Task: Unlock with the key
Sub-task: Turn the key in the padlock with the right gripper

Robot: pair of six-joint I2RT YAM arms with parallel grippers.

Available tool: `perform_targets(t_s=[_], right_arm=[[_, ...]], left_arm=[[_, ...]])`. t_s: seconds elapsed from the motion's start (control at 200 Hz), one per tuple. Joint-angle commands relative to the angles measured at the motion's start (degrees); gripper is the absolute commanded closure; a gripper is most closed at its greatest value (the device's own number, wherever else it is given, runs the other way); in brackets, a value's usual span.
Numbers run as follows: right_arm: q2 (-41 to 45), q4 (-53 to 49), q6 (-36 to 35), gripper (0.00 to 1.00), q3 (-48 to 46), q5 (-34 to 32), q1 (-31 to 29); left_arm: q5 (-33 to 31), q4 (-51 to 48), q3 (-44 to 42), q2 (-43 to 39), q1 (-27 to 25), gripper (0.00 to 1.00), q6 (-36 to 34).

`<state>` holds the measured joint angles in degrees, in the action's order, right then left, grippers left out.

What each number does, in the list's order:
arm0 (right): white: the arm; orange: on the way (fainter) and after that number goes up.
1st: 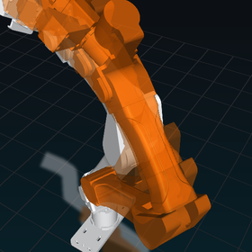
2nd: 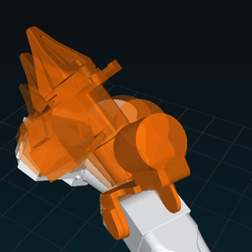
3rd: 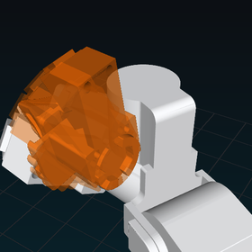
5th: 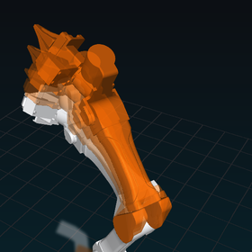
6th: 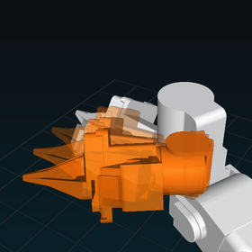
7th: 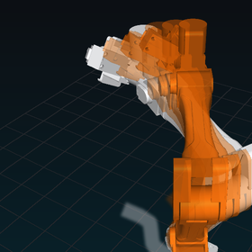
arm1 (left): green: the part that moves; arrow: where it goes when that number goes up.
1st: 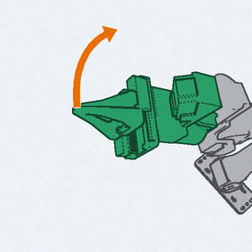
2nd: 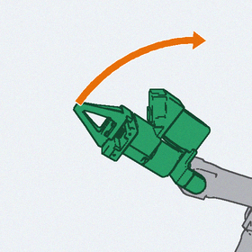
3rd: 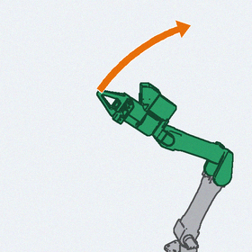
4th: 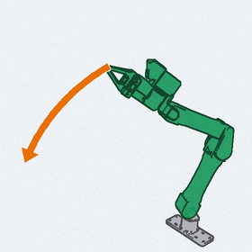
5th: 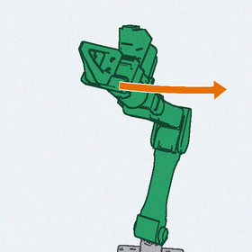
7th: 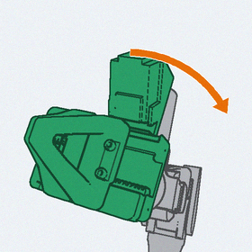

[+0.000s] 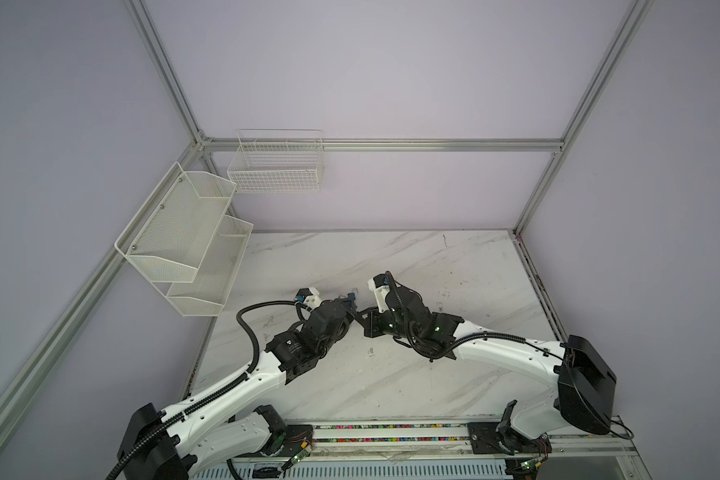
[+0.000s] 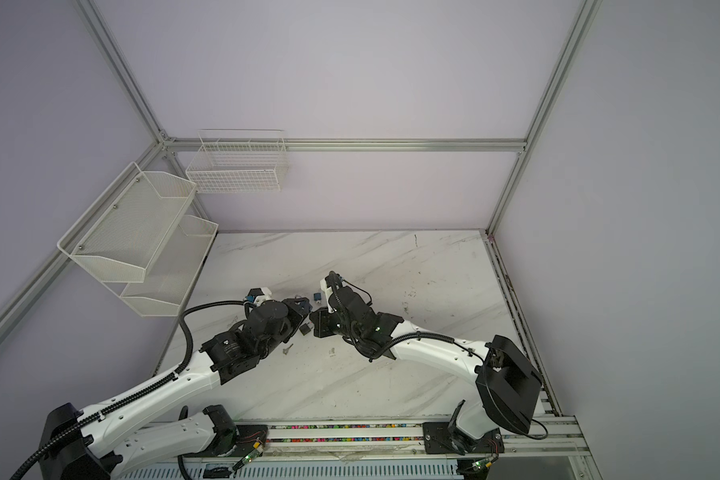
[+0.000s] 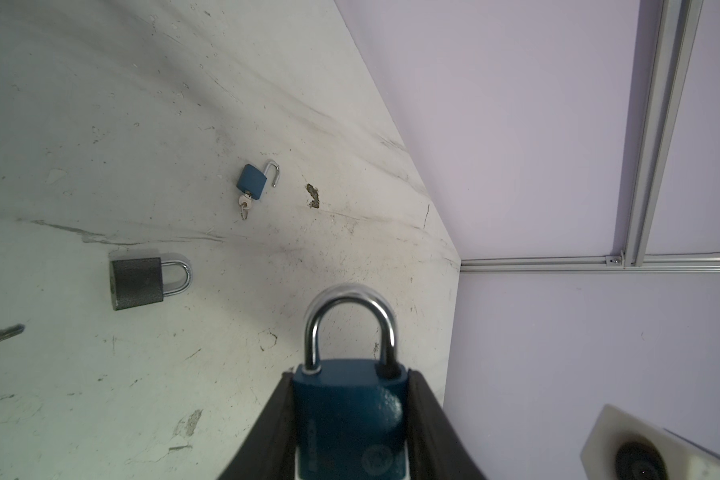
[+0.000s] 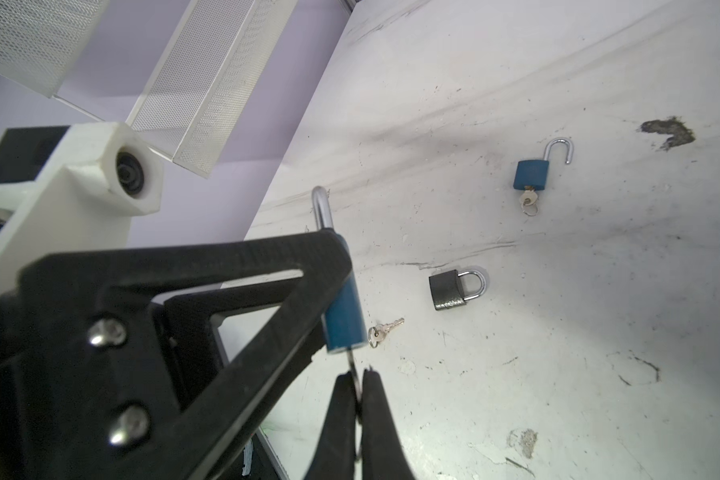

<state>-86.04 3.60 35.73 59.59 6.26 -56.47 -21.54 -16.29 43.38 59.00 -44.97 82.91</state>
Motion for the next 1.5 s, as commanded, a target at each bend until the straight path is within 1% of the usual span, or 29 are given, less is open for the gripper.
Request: perform_targets(t_s=[0.0, 0.055, 0.16, 0.395, 0.52, 0.645, 0.88, 1.275, 1.4, 1.495], right_arm=[[1.86, 12.20, 2.72, 1.00, 2.99, 3.35, 1.92], [2.23, 13.11, 6.24, 1.00, 2.69, 6.15, 2.98], [2.97, 16.67, 12.14, 1.00, 0.65, 9.49, 4.42], [3.81, 21.40, 19.07, 1.00, -1.94, 13.57, 6.32], [5.15, 24.24, 22.93, 1.00, -3.90, 14.39, 6.98], [5.61, 24.88, 25.15, 1.00, -5.19, 14.41, 7.16], [5.68, 30.59, 30.34, 1.00, -8.98, 15.40, 7.18], [7.09, 32.92, 34.49, 1.00, -11.41, 13.68, 7.23], [7.03, 31.38, 32.93, 1.00, -11.09, 13.24, 7.18], [7.07, 29.43, 30.86, 1.00, -10.87, 12.30, 7.17]], left_arm=[[9.70, -0.43, 2.49, -0.21, -3.81, 0.97, -1.91], [9.98, -0.41, 2.24, -0.12, -3.89, 0.97, -1.62], [10.55, 0.38, 2.11, 0.06, -4.16, 0.97, -1.61], [11.04, 2.78, 0.85, -1.15, -4.16, 0.97, -2.75], [10.41, 3.14, -0.26, -2.13, -4.16, 0.97, -2.44], [9.38, 4.50, -1.45, -3.27, -4.16, 0.97, -2.06], [8.28, 5.51, -2.29, -3.97, -4.16, 0.97, -1.37], [5.58, 7.18, -3.86, -6.06, -4.14, 0.99, 1.07], [4.90, 8.04, -3.86, -6.62, -4.16, 0.99, 1.01], [4.34, 7.96, -3.05, -6.70, -4.16, 0.99, -0.49]])
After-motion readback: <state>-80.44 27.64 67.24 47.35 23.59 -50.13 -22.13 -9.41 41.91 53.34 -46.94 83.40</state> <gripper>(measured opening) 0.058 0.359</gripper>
